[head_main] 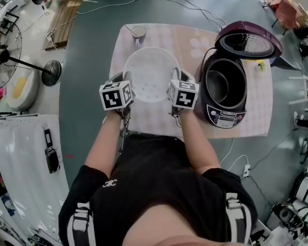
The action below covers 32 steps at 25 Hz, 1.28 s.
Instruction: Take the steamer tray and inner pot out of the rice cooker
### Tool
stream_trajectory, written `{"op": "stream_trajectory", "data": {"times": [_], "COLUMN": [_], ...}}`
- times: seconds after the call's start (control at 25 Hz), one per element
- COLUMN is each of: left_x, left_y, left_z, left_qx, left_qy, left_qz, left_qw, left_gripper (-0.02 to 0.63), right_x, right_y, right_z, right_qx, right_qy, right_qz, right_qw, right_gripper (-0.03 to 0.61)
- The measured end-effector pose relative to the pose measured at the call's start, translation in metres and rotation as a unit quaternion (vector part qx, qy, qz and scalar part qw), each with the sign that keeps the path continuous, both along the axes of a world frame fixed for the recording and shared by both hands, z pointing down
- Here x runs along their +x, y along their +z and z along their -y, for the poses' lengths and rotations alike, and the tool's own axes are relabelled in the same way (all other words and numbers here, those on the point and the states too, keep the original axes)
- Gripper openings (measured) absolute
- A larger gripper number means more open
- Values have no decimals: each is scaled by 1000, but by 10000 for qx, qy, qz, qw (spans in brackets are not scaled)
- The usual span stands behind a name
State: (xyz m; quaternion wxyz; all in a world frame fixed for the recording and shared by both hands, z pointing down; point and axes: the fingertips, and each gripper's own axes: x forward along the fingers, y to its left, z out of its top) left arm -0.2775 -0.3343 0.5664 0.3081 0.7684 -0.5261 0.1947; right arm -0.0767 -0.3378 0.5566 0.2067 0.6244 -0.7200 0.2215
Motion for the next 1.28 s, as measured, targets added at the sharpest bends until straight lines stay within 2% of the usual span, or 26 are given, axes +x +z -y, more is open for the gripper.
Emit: {"op": "stream_trajectory", "data": {"times": [0.32, 0.6, 0.88, 1.28], "left_x": [17, 37, 47, 51], "left_y": [60, 107, 144, 174], "left_z": [38, 60, 73, 80], "left_qx": [-340, -455, -584, -691], "left_qy": [693, 1251, 1346, 1377], "left_qz": [-24, 41, 134, 297], "left_qw": [9970, 9911, 9891, 9876], "left_gripper": [25, 34, 34, 34], "right_x": [16, 33, 42, 46], "right_y": [60, 105, 149, 177], "right_z": [14, 26, 31, 38], "right_qx": [-268, -326, -482, -617], "right_qy": [624, 897, 1100, 1177], "right_qz": [62, 150, 217, 226], "right_qw": [9977, 9953, 9925, 9909], "right_gripper": [14, 14, 15, 28]}}
